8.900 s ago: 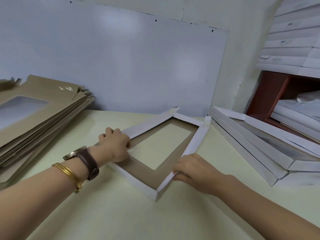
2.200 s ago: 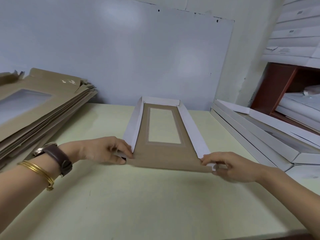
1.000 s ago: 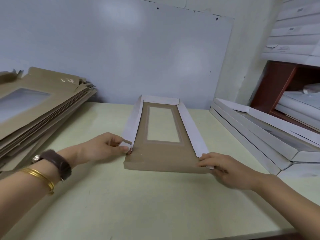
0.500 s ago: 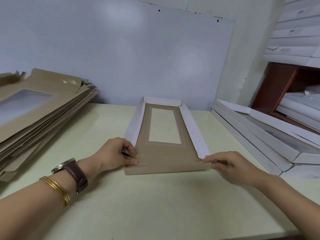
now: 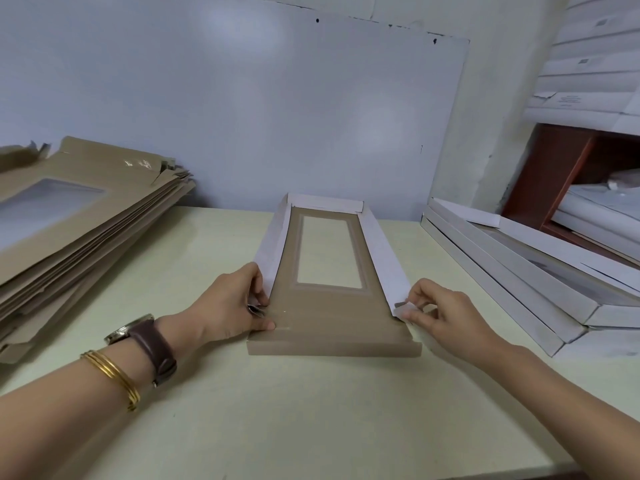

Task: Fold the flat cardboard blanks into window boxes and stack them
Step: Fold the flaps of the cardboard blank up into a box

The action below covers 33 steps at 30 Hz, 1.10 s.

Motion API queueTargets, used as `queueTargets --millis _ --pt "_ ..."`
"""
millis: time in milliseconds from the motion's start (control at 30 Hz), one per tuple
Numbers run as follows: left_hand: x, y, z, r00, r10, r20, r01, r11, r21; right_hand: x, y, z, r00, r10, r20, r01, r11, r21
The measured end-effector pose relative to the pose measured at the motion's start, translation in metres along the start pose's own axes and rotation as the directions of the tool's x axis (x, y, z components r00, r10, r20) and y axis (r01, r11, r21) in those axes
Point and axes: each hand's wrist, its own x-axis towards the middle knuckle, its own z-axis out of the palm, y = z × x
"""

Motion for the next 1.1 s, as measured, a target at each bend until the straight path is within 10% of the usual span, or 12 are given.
queueTargets --millis 333,1100 --pt "0.011 0.006 -0.005 0.999 0.039 0.008 -0.039 0.977 0.210 0.002 -0.010 0.014 0.978 -0.142 0.152 0.187 0.919 -0.347" --pt "0.031 0.024 0.020 0.977 0.035 0.211 -0.134 0.869 0.476 -0.001 -0.016 0.015 0.950 -0.224 0.218 0.292 0.885 -0.362"
